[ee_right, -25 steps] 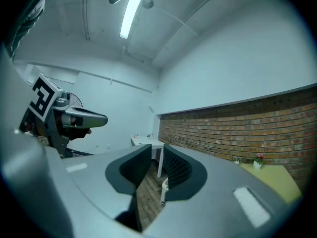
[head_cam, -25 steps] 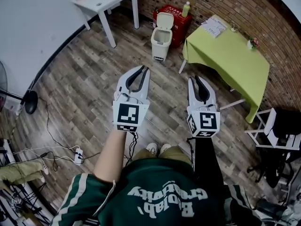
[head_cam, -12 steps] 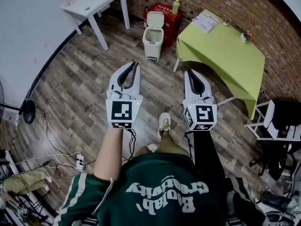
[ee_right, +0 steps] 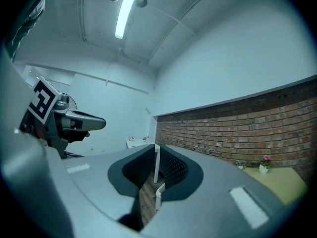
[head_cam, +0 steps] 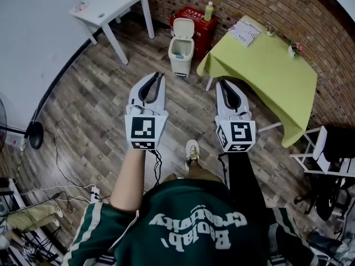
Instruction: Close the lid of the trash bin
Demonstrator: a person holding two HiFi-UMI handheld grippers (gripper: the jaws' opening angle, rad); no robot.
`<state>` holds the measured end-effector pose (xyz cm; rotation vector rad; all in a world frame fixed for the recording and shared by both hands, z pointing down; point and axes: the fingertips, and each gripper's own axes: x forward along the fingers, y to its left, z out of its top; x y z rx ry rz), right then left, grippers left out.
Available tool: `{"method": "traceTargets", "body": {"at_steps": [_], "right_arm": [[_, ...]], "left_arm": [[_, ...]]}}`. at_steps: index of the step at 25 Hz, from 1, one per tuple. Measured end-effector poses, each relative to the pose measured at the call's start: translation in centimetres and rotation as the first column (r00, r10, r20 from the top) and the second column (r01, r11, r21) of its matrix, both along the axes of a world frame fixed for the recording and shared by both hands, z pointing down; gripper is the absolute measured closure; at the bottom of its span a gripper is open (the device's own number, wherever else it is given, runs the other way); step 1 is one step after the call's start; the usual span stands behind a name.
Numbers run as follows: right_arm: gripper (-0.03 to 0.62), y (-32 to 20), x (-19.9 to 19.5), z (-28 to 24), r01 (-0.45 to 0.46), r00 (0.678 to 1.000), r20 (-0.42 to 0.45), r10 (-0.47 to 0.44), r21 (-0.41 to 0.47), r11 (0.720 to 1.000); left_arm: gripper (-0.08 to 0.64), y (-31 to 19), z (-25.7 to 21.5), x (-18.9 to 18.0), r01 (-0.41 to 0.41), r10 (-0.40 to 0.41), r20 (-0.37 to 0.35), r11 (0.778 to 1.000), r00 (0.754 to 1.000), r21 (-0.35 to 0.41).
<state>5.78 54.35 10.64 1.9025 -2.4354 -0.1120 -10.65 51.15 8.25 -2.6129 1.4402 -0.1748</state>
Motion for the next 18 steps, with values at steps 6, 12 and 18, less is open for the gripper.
{"method": "traceTargets", "body": {"at_steps": [6,12,18], "right_arm": [[0.545,-5.3,2.3,0.3,0.011,1.0,0.006,-0.011,-0.007,1.0],[0.538,-11.6,4.6,0.9,0.033,0.999,0.011,-0.032,-0.014,0.999],[0.537,-17.0,6.6,1.2,0.053,0.999,0.015,-0.053,-0.012,0.999]], "left_arm": [[0.503,-5.1,0.2,1.9,0.023,-0.023,-0.003,1.0,1.0,-0.006],[0.503,-10.7,0.9,4.2,0.04,-0.04,0.007,0.999,0.999,-0.017],[0.503,-15.8,1.5,6.3,0.055,-0.055,0.019,0.998,0.998,-0.019]]}}
